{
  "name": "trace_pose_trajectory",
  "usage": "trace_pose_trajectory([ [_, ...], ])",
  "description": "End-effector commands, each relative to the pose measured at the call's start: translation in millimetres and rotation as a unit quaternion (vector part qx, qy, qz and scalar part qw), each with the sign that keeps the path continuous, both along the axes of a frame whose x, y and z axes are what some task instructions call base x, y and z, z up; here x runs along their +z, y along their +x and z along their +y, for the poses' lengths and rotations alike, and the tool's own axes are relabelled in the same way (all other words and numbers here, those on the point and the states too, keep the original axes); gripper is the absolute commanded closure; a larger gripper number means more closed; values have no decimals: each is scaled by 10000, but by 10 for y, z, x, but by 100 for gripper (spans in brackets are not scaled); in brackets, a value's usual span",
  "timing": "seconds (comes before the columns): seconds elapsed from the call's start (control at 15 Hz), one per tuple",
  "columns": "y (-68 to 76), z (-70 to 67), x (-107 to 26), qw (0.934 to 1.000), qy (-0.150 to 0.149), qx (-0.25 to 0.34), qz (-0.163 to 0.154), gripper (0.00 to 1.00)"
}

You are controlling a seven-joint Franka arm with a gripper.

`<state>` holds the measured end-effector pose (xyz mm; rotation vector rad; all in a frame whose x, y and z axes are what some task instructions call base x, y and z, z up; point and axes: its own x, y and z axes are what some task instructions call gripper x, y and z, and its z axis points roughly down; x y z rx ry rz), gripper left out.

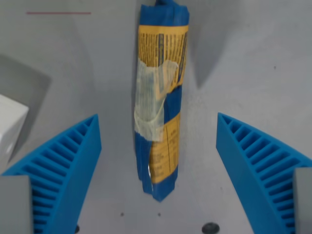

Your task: Pick up the blue bag

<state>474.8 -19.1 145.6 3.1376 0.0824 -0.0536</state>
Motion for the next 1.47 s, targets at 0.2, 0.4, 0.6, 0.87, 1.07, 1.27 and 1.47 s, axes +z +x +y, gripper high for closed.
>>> trace_pose_trajectory([
  [0.2,-33,7,-113,9981,121,61,-593,100],
  [0.4,-33,7,-113,9981,121,61,-593,100],
  [0.6,-33,7,-113,9981,121,61,-593,100],
  [0.87,-33,7,-113,9981,121,61,-593,100],
  [1.07,-33,7,-113,9981,121,61,-593,100],
  [1.27,-48,2,-64,9982,121,60,-590,100],
  [1.47,-119,-2,81,9985,120,63,-538,100],
])
